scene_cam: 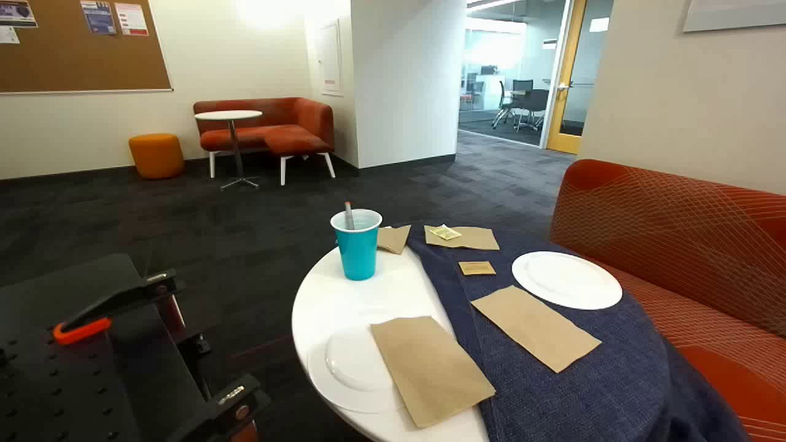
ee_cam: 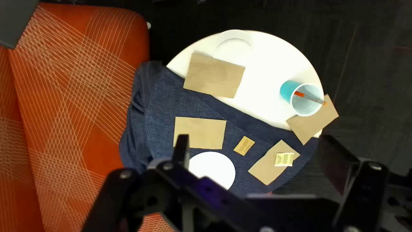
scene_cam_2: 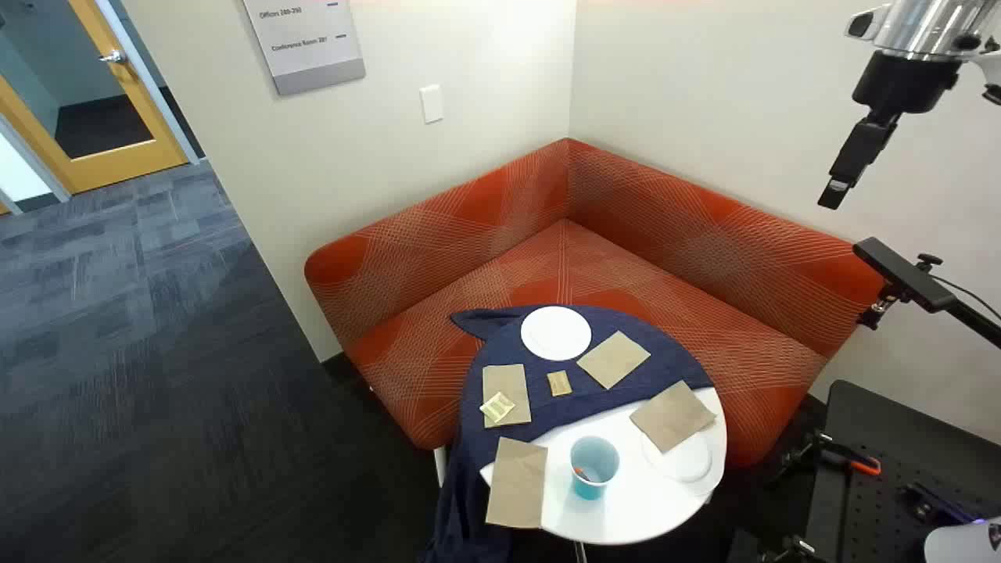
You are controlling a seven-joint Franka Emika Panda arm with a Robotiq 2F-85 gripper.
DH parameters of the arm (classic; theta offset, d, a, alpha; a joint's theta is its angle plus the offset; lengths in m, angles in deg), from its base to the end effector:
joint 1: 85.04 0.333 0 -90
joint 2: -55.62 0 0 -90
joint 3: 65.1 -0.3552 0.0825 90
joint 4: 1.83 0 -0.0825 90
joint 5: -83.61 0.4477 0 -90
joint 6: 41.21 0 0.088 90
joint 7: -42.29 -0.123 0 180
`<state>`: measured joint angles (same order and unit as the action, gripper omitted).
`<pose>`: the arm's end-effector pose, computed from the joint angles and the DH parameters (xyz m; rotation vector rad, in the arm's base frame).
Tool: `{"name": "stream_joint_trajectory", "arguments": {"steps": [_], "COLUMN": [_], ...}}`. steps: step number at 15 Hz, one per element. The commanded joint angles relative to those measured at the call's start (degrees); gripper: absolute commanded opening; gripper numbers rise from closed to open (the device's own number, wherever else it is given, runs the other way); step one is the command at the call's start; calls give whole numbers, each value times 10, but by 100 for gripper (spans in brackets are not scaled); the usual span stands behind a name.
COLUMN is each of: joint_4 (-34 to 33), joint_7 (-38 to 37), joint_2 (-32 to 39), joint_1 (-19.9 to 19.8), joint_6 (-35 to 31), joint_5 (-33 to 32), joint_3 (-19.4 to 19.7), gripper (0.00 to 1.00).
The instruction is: Pick up the pen from the light blue cup and put it on the table.
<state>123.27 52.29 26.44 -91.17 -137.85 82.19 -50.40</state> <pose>0.4102 -0.1782 0.5888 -3.0357 0.2352 -0.0361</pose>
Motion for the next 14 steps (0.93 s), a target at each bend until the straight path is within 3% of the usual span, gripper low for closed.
{"name": "stream_joint_trajectory", "arguments": {"steps": [1,6,10,14], "joint_4": [-1,-1,26,70], "joint_7": [4,4,15,66], "joint_2": [2,2,-7,-8], "joint_1": [-10,-10,0,27], "joint_6": [1,1,-50,-146], "joint_5": [4,4,0,6], "joint_3": [-8,-8,-22,-37], "gripper": [100,100,100,100]}}
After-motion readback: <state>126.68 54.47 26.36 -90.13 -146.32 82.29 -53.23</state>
